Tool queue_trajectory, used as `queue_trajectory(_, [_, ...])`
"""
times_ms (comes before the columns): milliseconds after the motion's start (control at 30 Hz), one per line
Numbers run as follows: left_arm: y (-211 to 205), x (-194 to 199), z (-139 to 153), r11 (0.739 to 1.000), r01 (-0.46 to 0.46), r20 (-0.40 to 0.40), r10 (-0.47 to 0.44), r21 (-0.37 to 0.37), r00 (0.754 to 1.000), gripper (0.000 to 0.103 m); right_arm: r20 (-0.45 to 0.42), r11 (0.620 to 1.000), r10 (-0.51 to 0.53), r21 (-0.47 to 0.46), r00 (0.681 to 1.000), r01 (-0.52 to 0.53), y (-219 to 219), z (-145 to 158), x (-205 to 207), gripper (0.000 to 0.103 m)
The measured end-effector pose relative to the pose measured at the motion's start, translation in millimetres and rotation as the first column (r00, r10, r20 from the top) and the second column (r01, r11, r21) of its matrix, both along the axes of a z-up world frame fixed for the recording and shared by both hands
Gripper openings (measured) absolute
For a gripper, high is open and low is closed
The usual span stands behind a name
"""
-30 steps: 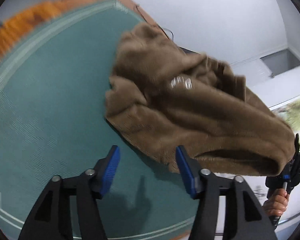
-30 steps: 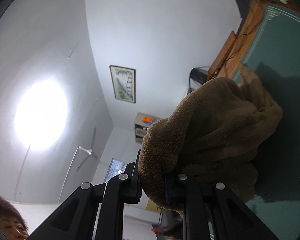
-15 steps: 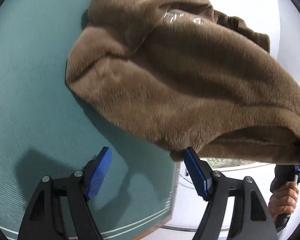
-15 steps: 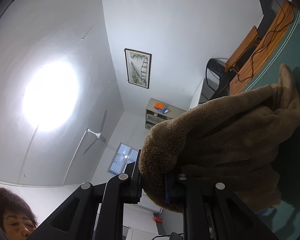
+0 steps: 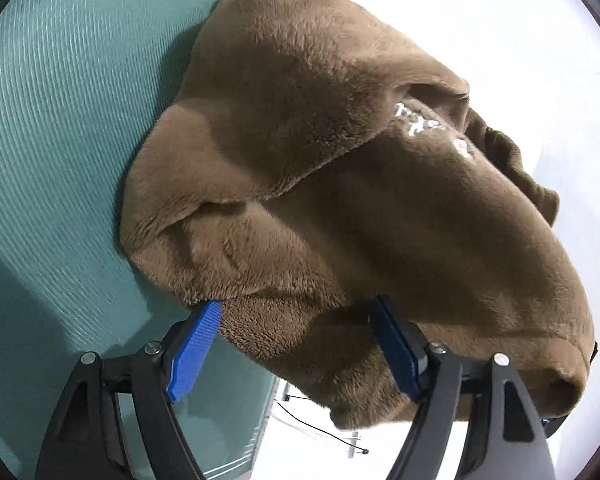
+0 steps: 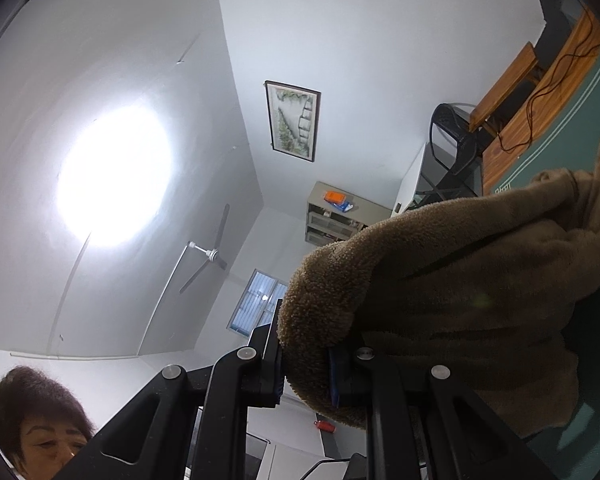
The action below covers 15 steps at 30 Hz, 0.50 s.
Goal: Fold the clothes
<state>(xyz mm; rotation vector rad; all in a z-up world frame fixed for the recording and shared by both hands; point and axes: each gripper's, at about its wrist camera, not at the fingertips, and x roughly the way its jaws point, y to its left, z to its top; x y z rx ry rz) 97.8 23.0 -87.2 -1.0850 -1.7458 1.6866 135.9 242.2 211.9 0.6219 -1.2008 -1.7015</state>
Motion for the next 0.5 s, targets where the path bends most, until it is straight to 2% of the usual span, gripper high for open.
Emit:
queue_trajectory(200, [13.2,20.8,-3.5,0.999,0.029,0.000,-0.029,0.025,1.000,0.081,-0.011,1.000,0.007,-0.003,1.000,-0.007,-7.8,8.0,-1.5,0.019])
queue_trajectory(433, [5.3,35.8,-21.5,0.996,-0.031,0.065,0.026,0.086,0.998,0.081,-0.014,0.997,0.068,-0.038,0.998,-0.068,-19.0,6.6,-2.8,0.019])
queue_trajectory(500, [5.2,34.8,-26.9,0.990,-0.052,0.085,0.041,0.127,0.995,0.082,-0.013,0.995,0.092,-0.044,0.996,-0.093,-24.6,3.7,-1.4,0.019])
